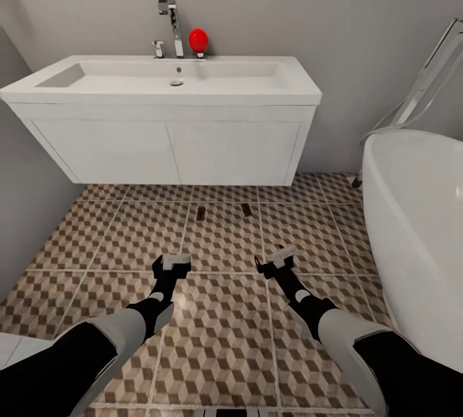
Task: Take the four mousetraps from the cabinet in the bathroom and place them on the bathroom floor. Make sure all four end up on the same floor surface, and ensure that at least two of them are either under or directly next to the same bathroom sink.
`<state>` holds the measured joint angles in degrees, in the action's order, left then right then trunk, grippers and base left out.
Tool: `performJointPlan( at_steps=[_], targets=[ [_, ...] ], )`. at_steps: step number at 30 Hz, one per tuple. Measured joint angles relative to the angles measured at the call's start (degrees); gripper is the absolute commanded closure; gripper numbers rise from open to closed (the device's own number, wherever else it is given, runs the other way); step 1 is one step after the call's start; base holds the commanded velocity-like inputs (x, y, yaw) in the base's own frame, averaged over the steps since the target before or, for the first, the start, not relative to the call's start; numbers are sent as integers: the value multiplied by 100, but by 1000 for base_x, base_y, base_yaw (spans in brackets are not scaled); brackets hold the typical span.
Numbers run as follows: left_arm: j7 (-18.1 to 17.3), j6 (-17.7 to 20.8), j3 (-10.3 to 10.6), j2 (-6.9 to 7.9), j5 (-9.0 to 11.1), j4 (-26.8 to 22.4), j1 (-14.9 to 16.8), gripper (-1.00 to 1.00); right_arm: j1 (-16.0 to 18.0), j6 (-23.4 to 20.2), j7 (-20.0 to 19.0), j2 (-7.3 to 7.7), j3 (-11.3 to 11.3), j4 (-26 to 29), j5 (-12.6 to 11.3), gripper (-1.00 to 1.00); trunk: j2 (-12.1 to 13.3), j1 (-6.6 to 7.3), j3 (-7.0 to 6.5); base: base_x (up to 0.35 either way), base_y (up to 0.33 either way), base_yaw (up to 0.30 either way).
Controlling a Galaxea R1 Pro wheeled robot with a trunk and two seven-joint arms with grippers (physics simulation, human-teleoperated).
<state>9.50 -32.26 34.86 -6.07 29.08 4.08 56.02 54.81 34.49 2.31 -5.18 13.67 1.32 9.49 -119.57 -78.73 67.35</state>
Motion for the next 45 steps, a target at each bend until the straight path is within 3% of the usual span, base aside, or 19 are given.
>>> performJointPlan(
  at_steps=[45],
  targets=[
    [-1, 1, 0, 0, 0, 0, -33, -100, -10, -9, 0, 0, 0, -2, 0, -100, 1805, 989, -808, 0, 0, 0]
  ],
)
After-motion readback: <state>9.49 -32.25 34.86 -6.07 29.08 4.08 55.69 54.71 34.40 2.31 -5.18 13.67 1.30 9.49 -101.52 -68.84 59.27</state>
